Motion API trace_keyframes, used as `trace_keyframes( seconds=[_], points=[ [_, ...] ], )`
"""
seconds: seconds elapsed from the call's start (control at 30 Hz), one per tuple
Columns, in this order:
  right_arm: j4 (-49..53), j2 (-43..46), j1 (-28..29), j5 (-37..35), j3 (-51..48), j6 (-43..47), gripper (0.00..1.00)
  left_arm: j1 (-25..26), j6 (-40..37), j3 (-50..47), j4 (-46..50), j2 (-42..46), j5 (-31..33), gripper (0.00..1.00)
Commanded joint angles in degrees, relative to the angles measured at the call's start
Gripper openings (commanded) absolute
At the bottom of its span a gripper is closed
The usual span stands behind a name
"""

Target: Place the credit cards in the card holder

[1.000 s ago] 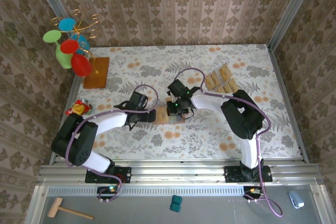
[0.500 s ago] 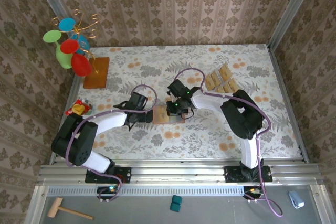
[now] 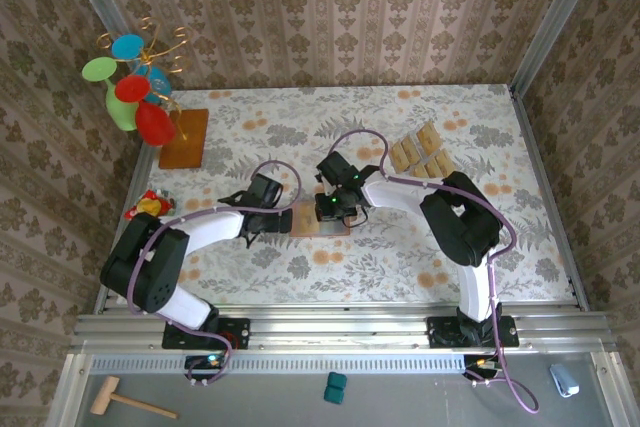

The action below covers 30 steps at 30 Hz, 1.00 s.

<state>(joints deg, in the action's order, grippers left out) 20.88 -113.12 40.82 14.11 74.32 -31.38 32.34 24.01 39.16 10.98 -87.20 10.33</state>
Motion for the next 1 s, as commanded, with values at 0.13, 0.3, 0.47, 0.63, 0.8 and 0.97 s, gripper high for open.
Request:
trace_keyframes(
  seconds=[0.13,0.3,0.47,0.63,0.8,0.97],
  points=[
    [2.1,-2.1,1.3,0.7,2.3,0.6,0.00,1.4,0.5,-0.5,-2.7,-3.9,-3.4,1.00],
    [2.2,-3.1,1.9,0.8,3.0,0.4,0.00,1.7,0.9,-0.8,-3.1,-3.9,-3.5,1.00],
    [2.0,-3.7,2.1,1.1,3.9,0.0,0.00,1.8,1.0,-1.0,-3.3,-3.9,-3.5,1.00],
    [2.4,-4.1,2.2,1.2,5.0,0.1,0.00,1.9,1.2,-1.3,-3.5,-3.8,-3.6,1.00],
    [3.2,-3.9,2.2,1.1,5.9,0.4,0.00,1.9,1.0,-1.2,-3.1,-3.3,-3.5,1.00],
    [3.8,-0.9,1.4,0.3,5.2,0.6,0.00,1.4,1.0,-1.2,-1.9,-1.0,-3.4,1.00]
  ],
)
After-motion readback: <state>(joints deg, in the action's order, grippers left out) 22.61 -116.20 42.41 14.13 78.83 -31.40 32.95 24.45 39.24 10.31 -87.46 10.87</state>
